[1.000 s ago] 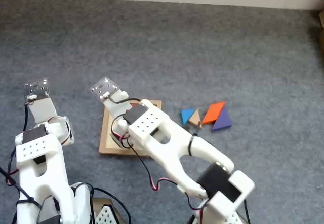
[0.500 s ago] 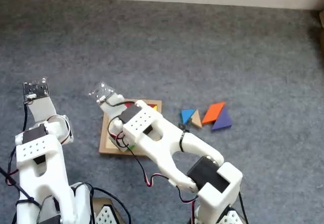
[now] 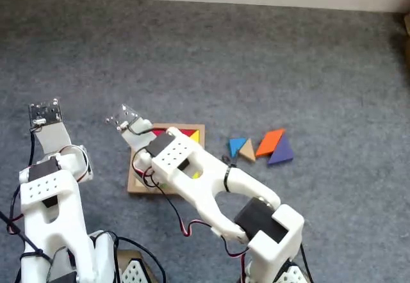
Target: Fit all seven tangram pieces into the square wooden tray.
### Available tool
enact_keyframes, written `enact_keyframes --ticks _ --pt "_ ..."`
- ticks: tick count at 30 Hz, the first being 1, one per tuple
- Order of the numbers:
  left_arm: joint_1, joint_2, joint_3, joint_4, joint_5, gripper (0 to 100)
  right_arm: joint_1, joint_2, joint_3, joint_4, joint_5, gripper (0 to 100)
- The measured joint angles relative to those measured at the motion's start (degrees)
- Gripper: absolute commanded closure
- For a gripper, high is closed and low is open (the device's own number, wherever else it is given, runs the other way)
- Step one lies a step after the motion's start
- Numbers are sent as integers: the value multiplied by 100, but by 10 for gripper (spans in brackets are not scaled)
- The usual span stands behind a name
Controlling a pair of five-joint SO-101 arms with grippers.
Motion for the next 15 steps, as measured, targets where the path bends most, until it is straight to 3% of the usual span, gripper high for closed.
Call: enact_keyframes --ticks 15 --pt "0 0 0 0 0 860 18 -9 -9 114 9 789"
